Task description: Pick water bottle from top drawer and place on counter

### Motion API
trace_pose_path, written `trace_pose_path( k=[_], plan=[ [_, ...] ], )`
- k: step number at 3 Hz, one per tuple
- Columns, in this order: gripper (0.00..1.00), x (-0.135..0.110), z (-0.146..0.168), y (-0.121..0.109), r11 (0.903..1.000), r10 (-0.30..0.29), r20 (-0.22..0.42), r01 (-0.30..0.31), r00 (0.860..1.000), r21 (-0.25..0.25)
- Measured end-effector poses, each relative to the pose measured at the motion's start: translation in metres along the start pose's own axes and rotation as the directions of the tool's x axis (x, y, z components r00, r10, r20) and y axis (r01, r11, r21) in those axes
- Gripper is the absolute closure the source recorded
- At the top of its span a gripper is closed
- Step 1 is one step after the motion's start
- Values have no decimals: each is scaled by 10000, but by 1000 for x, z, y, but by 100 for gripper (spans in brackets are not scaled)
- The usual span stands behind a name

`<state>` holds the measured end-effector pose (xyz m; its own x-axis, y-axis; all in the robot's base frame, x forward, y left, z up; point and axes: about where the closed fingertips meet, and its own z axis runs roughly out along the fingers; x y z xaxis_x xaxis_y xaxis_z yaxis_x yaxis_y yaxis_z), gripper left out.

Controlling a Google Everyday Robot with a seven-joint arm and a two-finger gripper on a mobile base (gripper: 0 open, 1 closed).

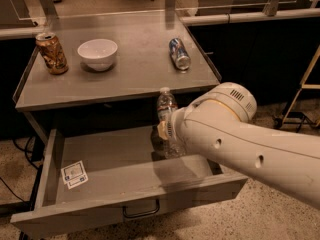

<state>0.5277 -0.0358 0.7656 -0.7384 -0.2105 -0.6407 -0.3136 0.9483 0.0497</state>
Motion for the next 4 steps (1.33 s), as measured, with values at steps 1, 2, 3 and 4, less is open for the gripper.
trace_pose_path(
  k=[1, 2, 3, 4],
  plan=[
    [100, -4, -4, -4, 9987, -179, 124, 173, 9998, 484],
    [100, -8, -3, -5, 9986, -251, 182, 242, 9995, 465],
    [100, -31, -9, -12, 9979, -156, 771, 106, 9969, 643],
    [100, -53, -13, -17, 9971, -14, 1295, -84, 9916, 754]
  ],
)
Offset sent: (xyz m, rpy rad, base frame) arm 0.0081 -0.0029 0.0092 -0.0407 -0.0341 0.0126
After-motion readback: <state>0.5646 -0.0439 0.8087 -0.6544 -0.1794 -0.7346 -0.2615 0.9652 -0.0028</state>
